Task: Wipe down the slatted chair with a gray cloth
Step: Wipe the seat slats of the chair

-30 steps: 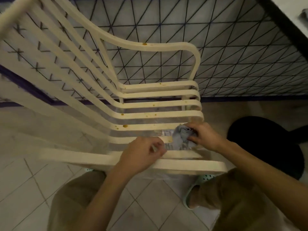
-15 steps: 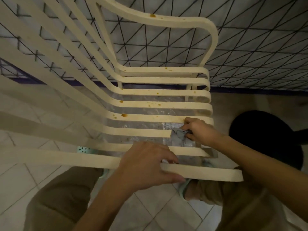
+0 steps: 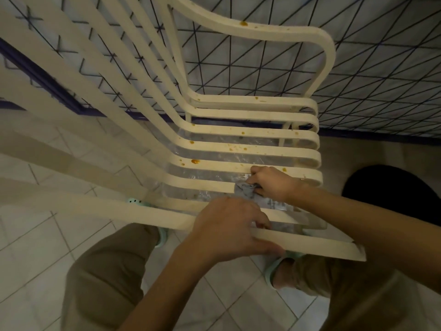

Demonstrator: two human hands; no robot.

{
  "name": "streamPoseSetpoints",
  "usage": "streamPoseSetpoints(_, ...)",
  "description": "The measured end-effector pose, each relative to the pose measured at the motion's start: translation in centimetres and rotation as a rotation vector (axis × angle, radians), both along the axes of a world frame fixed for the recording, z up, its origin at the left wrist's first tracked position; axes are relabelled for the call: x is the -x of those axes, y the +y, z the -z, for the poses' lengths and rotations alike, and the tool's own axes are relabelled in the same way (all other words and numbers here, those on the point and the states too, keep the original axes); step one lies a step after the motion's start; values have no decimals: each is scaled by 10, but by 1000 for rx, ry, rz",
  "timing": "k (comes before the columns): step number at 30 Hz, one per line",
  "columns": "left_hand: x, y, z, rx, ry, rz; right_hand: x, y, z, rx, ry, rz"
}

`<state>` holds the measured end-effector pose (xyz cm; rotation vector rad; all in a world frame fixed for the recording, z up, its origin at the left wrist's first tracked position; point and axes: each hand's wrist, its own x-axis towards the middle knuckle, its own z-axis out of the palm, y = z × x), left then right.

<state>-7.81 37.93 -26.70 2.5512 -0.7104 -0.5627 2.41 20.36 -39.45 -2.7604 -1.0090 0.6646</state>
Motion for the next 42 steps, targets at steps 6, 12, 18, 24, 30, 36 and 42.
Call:
streamPoseSetpoints(6, 0, 1, 3, -23, -20, 11, 20, -38, 2, -39, -7, 48)
streamPoseSetpoints(12, 0, 1, 2, -11, -19, -6, 34, -72, 3, -146, 56, 180)
streamPoseSetpoints(18, 2, 0, 0, -11, -39, -22, 44, -107, -2, -189, 65, 405)
streamPoseSetpoints(24, 0, -2, -1, -35, -46, -38, 46, -113, -2, -172, 68, 539)
streamPoseSetpoints(30, 0, -7, 6, -17, -98, -213, 33, -97, -4, -112, 93, 647)
streamPoseSetpoints(36, 0, -8, 7, -56, -121, -262, 35, -101, -8, -42, 108, 607)
streamPoseSetpoints(42, 0, -8, 8, -49, -130, -283, 33, -121, -20, 62, 105, 578)
